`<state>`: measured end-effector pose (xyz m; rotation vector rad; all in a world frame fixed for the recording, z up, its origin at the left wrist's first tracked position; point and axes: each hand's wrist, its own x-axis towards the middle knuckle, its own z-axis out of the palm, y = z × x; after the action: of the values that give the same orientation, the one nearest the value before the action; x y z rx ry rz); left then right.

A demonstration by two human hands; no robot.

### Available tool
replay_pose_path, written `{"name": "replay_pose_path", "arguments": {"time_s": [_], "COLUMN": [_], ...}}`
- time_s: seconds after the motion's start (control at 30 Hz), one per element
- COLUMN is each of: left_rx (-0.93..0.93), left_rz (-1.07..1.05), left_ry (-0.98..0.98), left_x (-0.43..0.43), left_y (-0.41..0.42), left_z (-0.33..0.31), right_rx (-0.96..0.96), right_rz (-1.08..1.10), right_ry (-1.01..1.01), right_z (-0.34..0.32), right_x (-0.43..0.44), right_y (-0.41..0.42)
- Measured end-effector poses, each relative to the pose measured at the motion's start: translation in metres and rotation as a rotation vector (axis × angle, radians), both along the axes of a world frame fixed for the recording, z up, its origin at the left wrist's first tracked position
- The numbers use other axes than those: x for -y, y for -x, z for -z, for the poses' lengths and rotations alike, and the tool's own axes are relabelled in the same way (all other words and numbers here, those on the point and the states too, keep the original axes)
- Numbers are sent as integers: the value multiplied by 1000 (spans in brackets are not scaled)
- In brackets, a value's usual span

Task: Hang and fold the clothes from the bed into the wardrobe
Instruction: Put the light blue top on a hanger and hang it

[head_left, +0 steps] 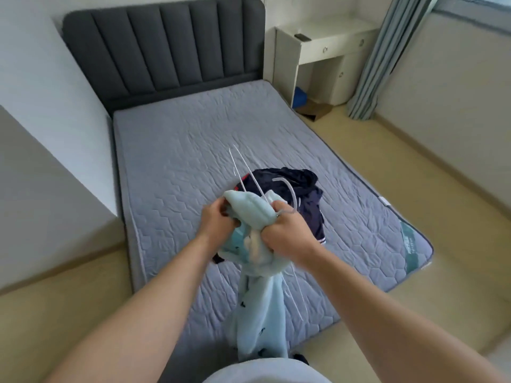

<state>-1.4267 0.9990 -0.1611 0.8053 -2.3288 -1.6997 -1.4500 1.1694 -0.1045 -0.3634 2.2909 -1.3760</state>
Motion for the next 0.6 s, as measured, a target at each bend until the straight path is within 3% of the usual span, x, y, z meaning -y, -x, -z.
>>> {"name": "replay_pose_path", "arguments": {"time_s": [0.07,0.13,0.23,0.37,0.5,0.6], "left_rx": [-75,-48,37,-59,306,332], "left_rz": [-10,-45,-149,-98,131,100], "left_ry": [171,206,32,-162,27,130], "left_x": [3,3,-3,-6,-4,-8], "left_y": [-12,-20,-27,-41,-53,-57], "left_z": [6,9,9,13,21,10], "right_rx": [25,71,128,137,103,42], "right_rz": [-113,-202,-218,-202,-188,-148], "right_ry": [13,52,84,96,108,34], "right_z": [-9,-14,-16,-21,-25,-21], "right_x": [1,-1,-12,-33,-43,-48], "right_y": [-11,-20,-24,-18,-8,4]}}
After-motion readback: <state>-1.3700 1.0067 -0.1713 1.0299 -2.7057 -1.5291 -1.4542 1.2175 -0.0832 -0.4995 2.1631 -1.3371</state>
